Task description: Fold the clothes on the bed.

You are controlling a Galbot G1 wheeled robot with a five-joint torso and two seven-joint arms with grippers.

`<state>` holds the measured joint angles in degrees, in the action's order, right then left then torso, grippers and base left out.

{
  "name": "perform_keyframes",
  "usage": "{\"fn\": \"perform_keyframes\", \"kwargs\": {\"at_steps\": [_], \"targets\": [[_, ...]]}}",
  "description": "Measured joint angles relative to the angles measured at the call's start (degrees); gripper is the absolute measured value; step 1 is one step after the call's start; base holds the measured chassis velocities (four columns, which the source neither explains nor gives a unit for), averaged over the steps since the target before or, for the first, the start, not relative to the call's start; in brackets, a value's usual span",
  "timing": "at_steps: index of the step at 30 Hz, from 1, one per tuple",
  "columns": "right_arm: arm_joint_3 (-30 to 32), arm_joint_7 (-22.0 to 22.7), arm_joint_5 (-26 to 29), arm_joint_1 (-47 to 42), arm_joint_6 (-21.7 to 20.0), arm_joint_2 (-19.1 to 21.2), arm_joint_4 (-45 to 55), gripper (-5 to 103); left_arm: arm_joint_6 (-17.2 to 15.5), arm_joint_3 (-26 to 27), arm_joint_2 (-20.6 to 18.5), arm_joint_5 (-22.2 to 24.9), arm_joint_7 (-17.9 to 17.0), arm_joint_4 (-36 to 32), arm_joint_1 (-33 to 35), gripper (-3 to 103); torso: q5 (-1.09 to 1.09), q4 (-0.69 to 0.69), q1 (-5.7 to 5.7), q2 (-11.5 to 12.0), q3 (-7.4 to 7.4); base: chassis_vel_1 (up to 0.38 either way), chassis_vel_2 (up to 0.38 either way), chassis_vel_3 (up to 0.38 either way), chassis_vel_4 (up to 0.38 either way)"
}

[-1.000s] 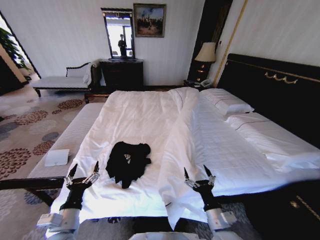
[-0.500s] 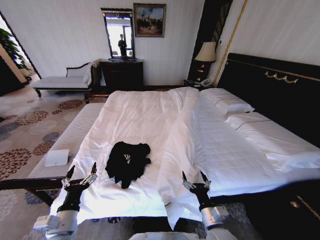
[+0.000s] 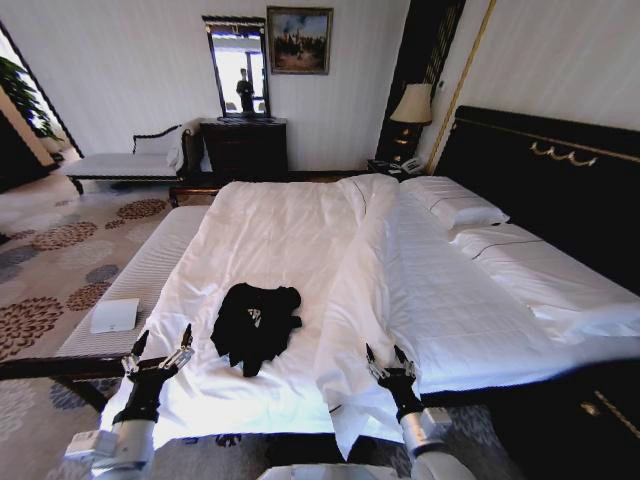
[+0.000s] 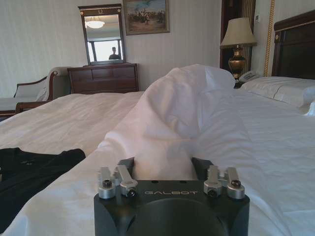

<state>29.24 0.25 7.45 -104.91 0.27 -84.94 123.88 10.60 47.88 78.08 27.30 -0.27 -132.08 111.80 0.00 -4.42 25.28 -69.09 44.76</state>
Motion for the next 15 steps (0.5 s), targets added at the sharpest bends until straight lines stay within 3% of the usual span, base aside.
{"fn": "perform_keyframes", "kwargs": {"at_steps": [3, 5, 9, 12, 15], "targets": [[-0.01, 0.01, -0.02, 0.01, 0.00, -0.02, 0.05, 60, -0.01, -0.17, 0.15, -0.09, -0.01, -0.17, -0.03, 100, 0.00, 0.00, 0.00, 0.00, 0.00, 0.000, 0.000, 0.000, 0.000], [-0.04, 0.01, -0.09, -0.06, 0.05, -0.06, 0.07, 49, -0.02, -0.18, 0.24, -0.11, -0.03, -0.19, -0.03, 100, -0.01, 0.00, 0.00, 0.00, 0.00, 0.000, 0.000, 0.000, 0.000], [-0.05, 0.01, -0.16, -0.11, 0.17, -0.13, 0.11, 38, -0.02, -0.01, 0.23, 0.02, -0.04, -0.16, 0.03, 100, 0.00, 0.00, 0.00, 0.00, 0.00, 0.000, 0.000, 0.000, 0.000], [-0.07, 0.01, -0.25, -0.14, 0.31, -0.17, 0.16, 22, -0.09, 0.04, 0.25, 0.20, -0.06, -0.17, 0.02, 100, 0.00, 0.00, 0.00, 0.00, 0.00, 0.000, 0.000, 0.000, 0.000], [-0.07, 0.01, -0.30, -0.17, 0.33, -0.19, 0.20, 16, -0.12, 0.01, 0.27, 0.20, -0.08, -0.18, 0.01, 100, 0.00, 0.00, 0.00, 0.00, 0.00, 0.000, 0.000, 0.000, 0.000]]}}
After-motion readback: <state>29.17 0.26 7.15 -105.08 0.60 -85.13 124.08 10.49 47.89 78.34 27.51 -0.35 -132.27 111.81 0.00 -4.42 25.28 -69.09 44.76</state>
